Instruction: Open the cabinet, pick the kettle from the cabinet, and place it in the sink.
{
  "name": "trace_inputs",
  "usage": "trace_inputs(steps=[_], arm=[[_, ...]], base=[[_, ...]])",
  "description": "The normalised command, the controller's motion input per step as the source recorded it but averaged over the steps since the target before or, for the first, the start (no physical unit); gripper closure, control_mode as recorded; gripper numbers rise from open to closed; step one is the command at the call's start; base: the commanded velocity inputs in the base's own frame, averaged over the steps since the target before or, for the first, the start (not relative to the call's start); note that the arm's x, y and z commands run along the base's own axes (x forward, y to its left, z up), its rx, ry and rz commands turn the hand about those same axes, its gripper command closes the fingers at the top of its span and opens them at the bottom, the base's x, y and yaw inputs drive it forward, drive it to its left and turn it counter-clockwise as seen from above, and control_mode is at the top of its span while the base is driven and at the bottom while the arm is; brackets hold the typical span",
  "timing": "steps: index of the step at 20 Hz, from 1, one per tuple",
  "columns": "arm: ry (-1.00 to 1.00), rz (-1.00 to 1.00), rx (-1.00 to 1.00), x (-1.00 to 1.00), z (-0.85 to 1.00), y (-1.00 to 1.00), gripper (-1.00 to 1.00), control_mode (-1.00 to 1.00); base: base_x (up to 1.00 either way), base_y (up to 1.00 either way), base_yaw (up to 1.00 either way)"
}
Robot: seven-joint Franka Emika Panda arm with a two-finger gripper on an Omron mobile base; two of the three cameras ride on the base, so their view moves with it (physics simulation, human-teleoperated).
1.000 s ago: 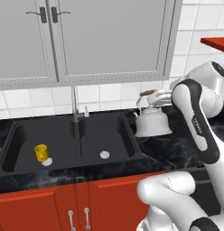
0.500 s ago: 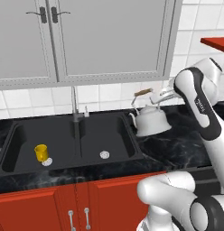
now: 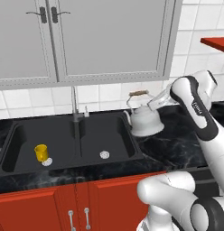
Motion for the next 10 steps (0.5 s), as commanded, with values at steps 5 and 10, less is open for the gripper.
trace_inputs(steps=[5,10], arm=[[-0.12,0.16,0.0,0.23,-0.33,0.23,1.0,-1.0],[-0.04,0.26,0.04,0.26,-0.25,0.16,1.0,-1.0]], base=[[0.0,0.0,0.0],[0.0,0.0,0.0]])
